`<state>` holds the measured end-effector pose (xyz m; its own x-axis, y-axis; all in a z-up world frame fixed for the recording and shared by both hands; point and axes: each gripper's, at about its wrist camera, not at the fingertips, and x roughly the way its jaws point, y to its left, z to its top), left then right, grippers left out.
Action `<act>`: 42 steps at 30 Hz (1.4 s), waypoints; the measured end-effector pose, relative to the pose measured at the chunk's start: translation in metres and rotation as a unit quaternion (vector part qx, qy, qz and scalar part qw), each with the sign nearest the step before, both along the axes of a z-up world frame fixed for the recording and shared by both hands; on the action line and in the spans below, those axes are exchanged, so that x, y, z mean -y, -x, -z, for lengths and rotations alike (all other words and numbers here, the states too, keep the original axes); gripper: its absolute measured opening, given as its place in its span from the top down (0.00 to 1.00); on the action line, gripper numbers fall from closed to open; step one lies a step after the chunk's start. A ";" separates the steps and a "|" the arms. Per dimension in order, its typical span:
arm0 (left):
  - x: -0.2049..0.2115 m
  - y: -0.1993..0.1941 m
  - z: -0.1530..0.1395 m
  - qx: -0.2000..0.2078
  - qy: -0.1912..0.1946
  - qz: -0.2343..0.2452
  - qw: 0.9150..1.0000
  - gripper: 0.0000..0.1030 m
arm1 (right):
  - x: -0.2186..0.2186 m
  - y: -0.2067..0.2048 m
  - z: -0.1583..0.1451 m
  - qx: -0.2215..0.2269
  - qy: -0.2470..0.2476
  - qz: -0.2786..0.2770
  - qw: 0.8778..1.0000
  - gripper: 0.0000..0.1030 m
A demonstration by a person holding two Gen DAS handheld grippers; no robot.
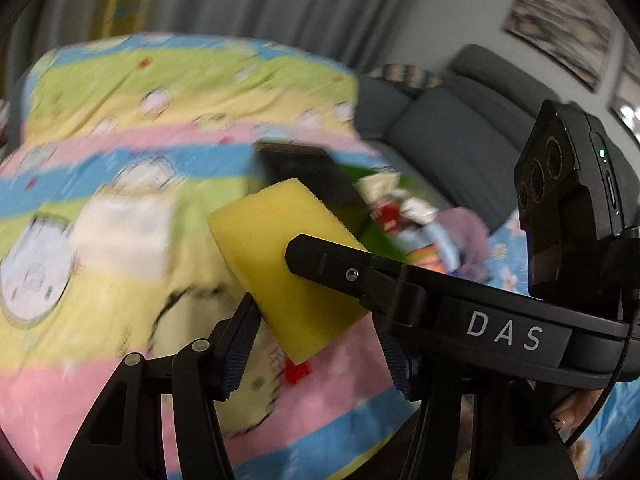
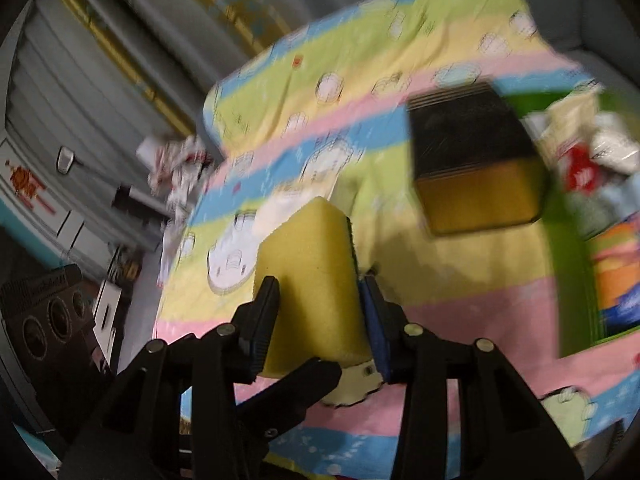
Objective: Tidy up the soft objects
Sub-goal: 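Lift the yellow sponge and lower it into the white box with the right tool, then open the right tool and withdraw it from the box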
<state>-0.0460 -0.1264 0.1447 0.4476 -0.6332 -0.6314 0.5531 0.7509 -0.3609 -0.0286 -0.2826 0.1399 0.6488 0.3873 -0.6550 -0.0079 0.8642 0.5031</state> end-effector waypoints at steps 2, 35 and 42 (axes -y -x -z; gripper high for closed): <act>0.021 -0.004 -0.010 0.014 0.007 0.021 1.000 0.43 | 0.022 0.003 -0.010 0.014 -0.004 0.025 1.000 0.60; 0.206 -0.036 0.018 -0.033 -0.045 0.155 0.986 0.27 | 0.191 0.009 0.014 -0.002 0.016 0.264 0.964 0.37; 0.177 -0.013 -0.017 0.042 -0.054 0.120 0.990 0.19 | 0.178 0.045 -0.026 0.039 0.065 0.299 0.951 0.11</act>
<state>-0.0326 -0.3032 0.1621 0.3464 -0.6584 -0.6682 0.7443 0.6264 -0.2314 -0.0731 -0.4603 0.1661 0.7757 -0.1466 -0.6138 0.4717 0.7808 0.4096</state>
